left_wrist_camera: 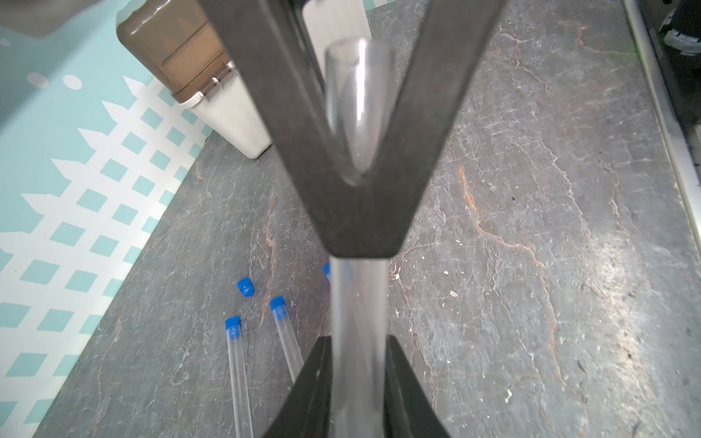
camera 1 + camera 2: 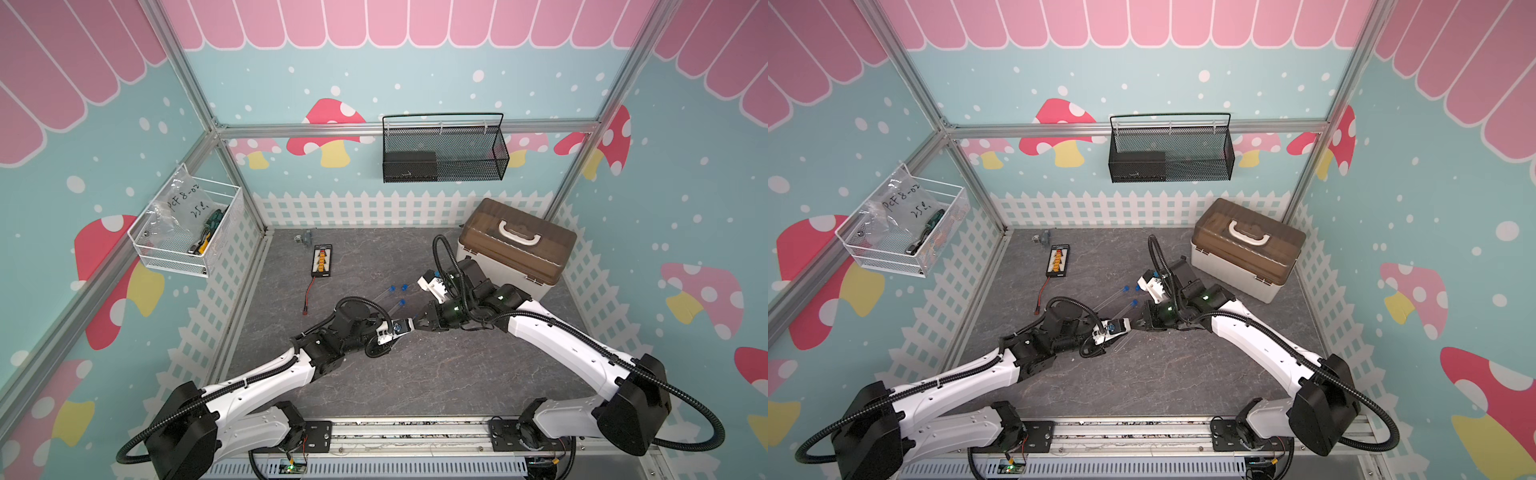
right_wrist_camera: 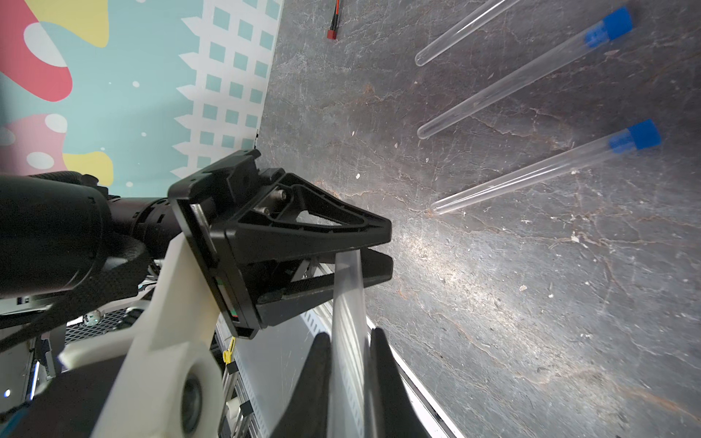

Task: Insert stoppers into test tubes
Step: Pick up the test tube at the center of the board.

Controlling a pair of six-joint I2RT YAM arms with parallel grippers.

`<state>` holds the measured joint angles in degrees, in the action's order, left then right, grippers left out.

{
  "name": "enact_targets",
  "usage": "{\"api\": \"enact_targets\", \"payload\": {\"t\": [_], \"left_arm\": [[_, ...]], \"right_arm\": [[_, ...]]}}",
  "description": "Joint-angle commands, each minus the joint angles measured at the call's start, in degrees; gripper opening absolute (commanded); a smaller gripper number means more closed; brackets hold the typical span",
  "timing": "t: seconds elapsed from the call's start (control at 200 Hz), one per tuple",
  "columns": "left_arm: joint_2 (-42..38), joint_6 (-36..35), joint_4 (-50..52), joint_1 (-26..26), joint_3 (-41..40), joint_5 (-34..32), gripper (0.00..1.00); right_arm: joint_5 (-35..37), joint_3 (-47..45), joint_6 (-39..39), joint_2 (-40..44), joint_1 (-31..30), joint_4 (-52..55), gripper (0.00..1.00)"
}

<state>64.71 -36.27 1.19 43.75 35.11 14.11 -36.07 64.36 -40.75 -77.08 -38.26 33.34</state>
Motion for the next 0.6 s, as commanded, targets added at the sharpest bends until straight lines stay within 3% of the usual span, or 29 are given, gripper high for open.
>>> {"api": "enact_targets", "payload": {"t": [0.0, 0.165, 0.355, 0.515, 0.595], "left_arm": [[-0.4, -1.1, -0.5, 0.4, -0.6, 0.2, 0.23], [-0.5, -1.4, -0.3, 0.4, -0.6, 0.2, 0.18], [-0.7, -1.3, -0.2, 0.4, -0.7, 0.0, 0.12], [-1.2, 1.7, -1.4, 0.4, -0.3, -3.1, 0.06], [-1.1, 5.2, -0.2, 0.4, 1.5, -6.3, 0.00]], "right_arm": [[-0.8, -0.5, 0.1, 1.1, -0.3, -0.4, 0.14], [-0.7, -0.4, 0.1, 1.2, -0.2, -0.4, 0.15], [-1.4, 0.0, -0.2, 1.7, 0.3, -2.4, 0.35], [0.5, 2.0, 3.4, 1.8, 3.2, -2.2, 0.39], [5.2, 3.9, 6.5, 1.6, 5.2, -0.4, 0.40]]}}
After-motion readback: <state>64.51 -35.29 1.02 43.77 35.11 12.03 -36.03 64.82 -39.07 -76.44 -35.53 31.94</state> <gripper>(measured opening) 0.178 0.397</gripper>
